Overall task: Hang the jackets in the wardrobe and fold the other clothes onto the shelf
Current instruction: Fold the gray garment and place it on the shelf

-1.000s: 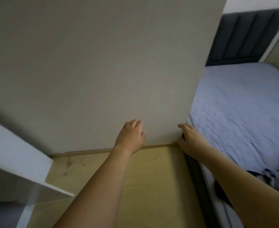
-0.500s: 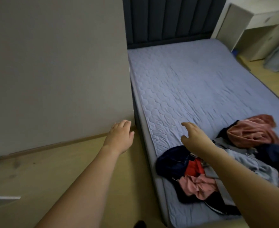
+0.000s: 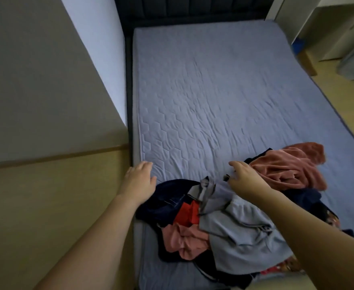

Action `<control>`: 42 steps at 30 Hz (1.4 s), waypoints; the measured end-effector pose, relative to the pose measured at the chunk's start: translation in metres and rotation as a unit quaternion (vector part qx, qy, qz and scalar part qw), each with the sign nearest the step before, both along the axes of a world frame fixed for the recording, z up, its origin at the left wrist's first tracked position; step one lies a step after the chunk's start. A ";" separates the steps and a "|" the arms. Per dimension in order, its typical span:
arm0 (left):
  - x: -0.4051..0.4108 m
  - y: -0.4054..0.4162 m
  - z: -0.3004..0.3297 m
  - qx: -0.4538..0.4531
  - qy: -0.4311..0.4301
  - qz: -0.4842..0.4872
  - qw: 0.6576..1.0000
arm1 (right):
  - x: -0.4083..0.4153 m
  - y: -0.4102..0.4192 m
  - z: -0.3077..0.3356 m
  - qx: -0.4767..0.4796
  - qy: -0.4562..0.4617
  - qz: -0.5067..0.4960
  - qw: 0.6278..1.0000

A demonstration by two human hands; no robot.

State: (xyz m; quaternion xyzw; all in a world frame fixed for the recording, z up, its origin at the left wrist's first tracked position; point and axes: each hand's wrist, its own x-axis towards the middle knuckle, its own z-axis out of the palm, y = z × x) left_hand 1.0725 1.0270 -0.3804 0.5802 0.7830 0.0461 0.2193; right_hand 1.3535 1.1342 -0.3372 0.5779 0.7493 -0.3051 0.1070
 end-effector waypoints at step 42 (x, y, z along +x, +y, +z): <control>0.321 0.086 -0.123 0.220 -0.225 0.065 0.947 | 0.280 0.087 -0.258 -0.154 0.134 0.019 0.979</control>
